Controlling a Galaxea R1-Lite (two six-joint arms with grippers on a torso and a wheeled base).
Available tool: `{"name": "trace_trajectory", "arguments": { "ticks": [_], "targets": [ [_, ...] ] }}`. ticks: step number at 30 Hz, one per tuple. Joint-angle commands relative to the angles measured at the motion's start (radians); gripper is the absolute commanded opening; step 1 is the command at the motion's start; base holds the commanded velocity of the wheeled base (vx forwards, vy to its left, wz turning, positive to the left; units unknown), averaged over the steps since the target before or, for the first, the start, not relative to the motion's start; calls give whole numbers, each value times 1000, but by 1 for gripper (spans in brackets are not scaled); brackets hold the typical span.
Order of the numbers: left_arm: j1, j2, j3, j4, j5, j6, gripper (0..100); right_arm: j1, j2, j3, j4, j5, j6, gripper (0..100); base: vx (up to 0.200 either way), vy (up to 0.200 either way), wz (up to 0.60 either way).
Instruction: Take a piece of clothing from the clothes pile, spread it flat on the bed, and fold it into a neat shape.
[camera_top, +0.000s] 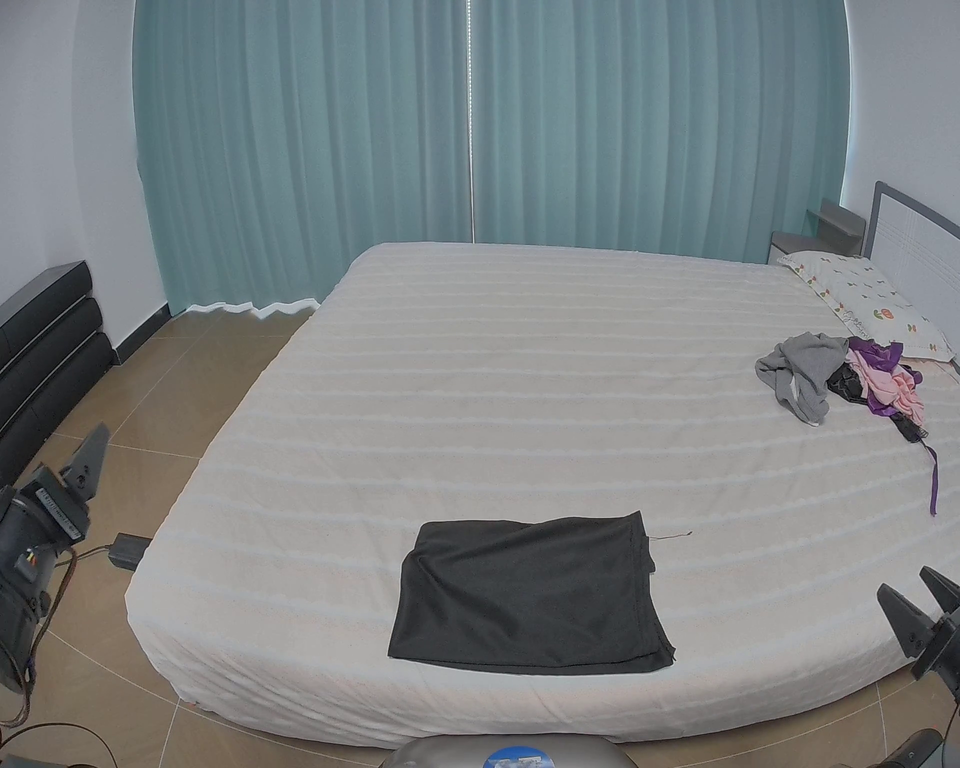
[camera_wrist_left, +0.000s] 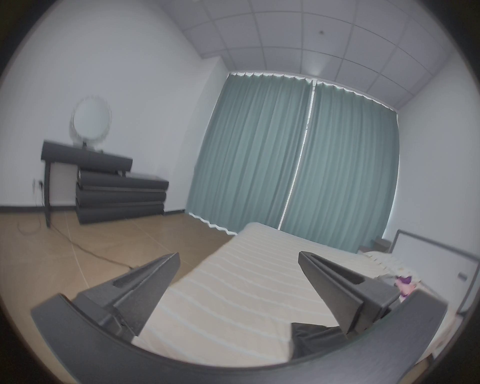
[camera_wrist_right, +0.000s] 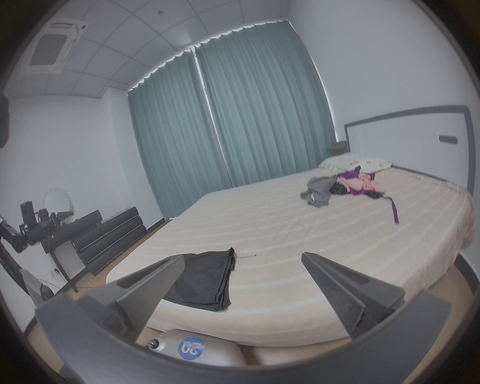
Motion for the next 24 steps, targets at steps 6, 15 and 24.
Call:
{"name": "trace_trajectory", "arguments": {
  "ticks": [6,15,24],
  "targets": [
    [85,-427,44,182,114,249,100,14,-348,-112,227,8,-203,100,0,0,0],
    [241,-671,47,336,91,309,100,24,-480,-132,437,-3,-310,100,0,0,0],
    [352,-907,48,560,-33,349,100,23,-480,-141,432,-169,-341,100,0,0,0]
  ]
}}
